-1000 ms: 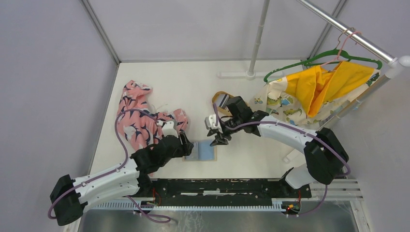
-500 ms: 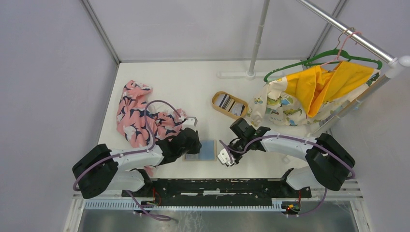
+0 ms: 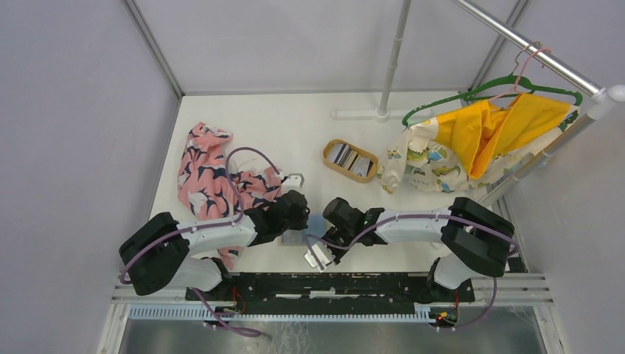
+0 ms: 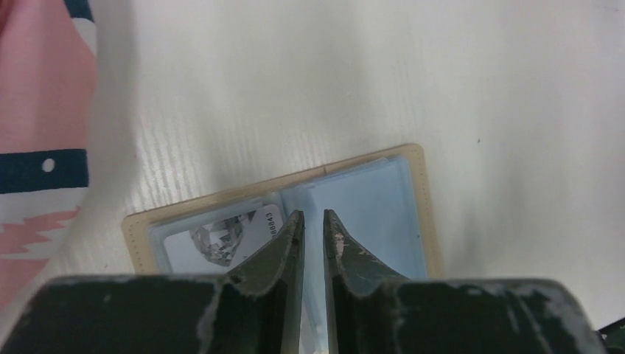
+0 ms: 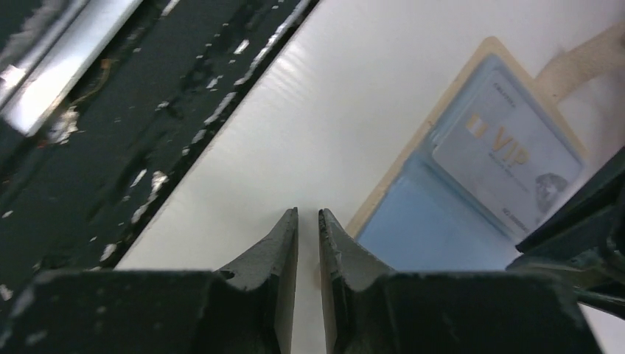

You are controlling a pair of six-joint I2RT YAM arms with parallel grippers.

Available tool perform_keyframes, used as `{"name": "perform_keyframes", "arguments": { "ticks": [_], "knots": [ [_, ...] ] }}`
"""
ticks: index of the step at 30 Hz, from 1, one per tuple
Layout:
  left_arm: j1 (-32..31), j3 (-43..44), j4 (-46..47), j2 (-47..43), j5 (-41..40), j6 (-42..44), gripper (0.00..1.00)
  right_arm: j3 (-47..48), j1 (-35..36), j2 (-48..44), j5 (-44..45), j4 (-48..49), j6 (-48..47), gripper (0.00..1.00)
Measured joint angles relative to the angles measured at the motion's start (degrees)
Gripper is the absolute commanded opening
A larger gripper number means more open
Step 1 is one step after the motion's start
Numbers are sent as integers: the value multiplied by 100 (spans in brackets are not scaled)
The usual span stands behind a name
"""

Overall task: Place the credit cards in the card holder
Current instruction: Open the card holder at the center of the board.

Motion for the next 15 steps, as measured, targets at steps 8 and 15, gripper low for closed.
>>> {"name": "perform_keyframes", "arguments": {
  "ticks": [8, 15],
  "knots": [
    [0, 13, -278, -374, -319, 11, 32, 190, 131, 203, 1414, 531, 400, 23],
    [26, -7, -293, -1163, -584, 175, 61, 208, -557, 144, 1657, 472, 505, 31]
  ]
}}
